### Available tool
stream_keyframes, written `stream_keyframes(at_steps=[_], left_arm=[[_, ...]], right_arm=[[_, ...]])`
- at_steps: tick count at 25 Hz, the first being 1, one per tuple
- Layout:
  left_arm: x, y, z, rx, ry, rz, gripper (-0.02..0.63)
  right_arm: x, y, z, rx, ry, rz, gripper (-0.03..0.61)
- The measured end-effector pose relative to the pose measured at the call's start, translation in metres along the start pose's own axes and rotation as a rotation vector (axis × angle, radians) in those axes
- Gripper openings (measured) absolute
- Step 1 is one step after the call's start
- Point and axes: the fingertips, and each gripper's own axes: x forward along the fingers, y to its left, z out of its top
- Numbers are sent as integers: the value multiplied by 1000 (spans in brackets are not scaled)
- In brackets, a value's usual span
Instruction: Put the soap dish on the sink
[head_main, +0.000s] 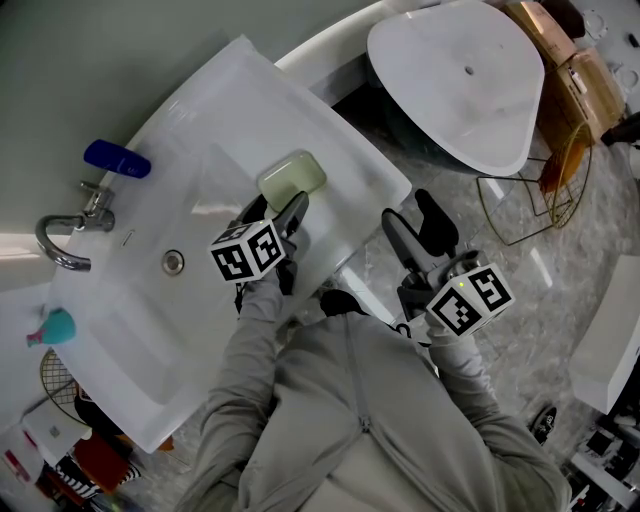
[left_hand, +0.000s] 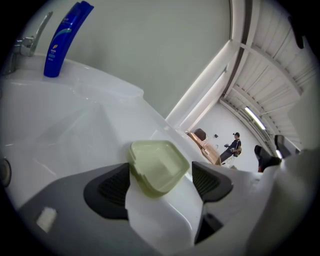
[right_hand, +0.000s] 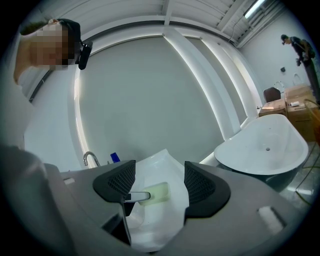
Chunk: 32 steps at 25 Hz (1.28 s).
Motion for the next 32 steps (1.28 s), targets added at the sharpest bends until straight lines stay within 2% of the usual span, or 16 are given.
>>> stream_keyframes(at_steps=[9, 16, 21, 28, 32], left_arm=[[-6, 0, 3, 12, -11, -5, 444], [-4, 3, -5, 179, 50, 39, 488], [-12, 9, -7, 191, 62, 57, 489], [-52, -4, 11, 206, -14, 33, 488], [-80, -13, 25, 181, -87, 11, 488]], right_arm=[[-1, 6, 0, -4, -5, 17, 308], [-9, 8, 2, 1, -18, 14, 308], [-15, 6, 4, 7, -28, 2, 308], [-12, 15, 8, 0, -38, 25, 308], [-4, 27, 7, -5, -35, 56, 308]])
